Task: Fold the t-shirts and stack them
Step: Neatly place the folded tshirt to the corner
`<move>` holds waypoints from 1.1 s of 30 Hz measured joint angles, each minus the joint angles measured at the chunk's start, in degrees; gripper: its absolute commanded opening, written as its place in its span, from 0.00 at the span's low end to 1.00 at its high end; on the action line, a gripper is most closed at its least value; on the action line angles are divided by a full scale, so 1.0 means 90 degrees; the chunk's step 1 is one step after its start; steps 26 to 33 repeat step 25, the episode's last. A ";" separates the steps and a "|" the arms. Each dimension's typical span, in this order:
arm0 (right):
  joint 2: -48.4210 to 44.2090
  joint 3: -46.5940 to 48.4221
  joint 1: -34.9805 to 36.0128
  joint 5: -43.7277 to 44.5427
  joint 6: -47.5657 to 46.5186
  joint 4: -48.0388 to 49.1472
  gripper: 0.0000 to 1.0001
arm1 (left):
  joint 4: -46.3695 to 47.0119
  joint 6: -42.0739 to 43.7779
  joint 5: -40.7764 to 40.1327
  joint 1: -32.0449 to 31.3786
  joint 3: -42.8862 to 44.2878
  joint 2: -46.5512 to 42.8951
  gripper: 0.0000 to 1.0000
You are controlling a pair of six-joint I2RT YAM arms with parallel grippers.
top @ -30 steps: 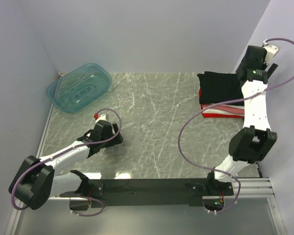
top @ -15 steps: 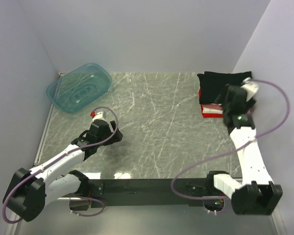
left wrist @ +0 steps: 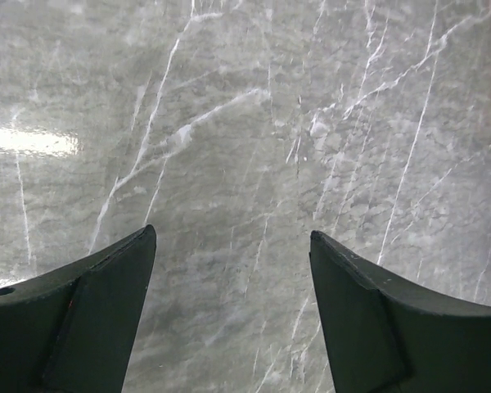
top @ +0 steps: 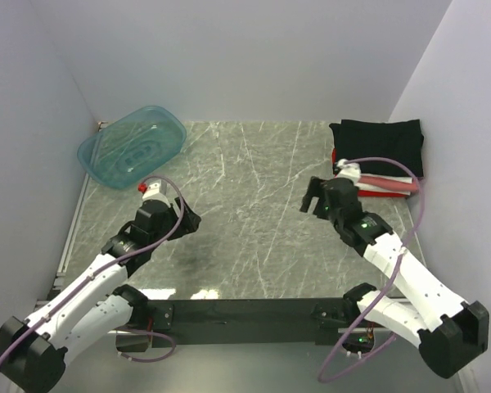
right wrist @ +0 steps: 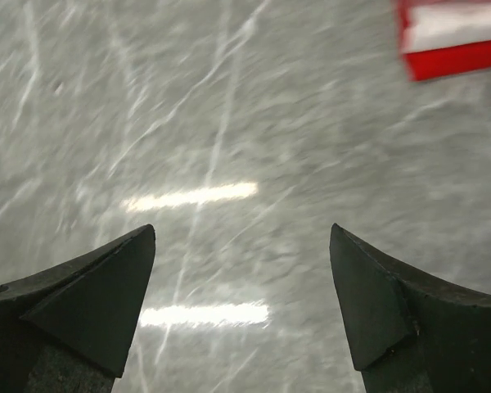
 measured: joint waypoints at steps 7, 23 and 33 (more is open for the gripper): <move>0.0323 -0.0100 0.0937 -0.0471 0.0197 0.0211 0.93 | -0.0223 -0.0017 -0.0136 0.0000 0.0034 -0.0364 0.81; 0.0418 -0.0296 0.1105 -0.0835 0.0209 0.0359 0.95 | -0.0418 -0.0012 -0.0216 -0.0002 0.0034 -0.1025 0.80; 0.0418 -0.0301 0.1105 -0.0835 0.0206 0.0340 0.95 | -0.0418 -0.0012 -0.0221 -0.0005 0.0034 -0.1015 0.81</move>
